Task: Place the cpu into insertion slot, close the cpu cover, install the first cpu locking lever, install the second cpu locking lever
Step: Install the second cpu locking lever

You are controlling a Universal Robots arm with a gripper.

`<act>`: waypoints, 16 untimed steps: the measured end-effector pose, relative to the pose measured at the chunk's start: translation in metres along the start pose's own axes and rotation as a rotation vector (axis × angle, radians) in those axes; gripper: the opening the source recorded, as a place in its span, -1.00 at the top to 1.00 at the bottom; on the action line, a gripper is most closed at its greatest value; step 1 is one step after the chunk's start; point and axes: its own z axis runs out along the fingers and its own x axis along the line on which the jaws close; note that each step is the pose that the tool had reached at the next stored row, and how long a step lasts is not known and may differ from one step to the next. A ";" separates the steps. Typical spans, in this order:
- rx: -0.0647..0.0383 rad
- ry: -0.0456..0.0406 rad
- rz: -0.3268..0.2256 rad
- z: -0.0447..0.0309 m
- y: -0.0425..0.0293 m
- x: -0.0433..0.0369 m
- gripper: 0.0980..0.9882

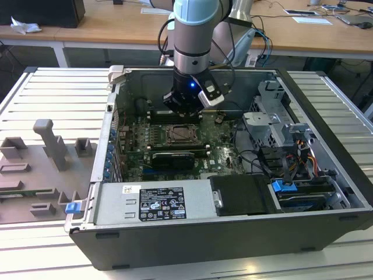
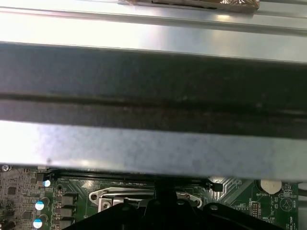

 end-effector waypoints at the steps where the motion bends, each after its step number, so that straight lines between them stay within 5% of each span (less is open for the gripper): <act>1: 0.000 0.0000 0.000 0.0000 -0.0002 0.0000 0.98; 16: 0.000 0.0001 0.000 -0.0055 -0.0052 0.0005 0.98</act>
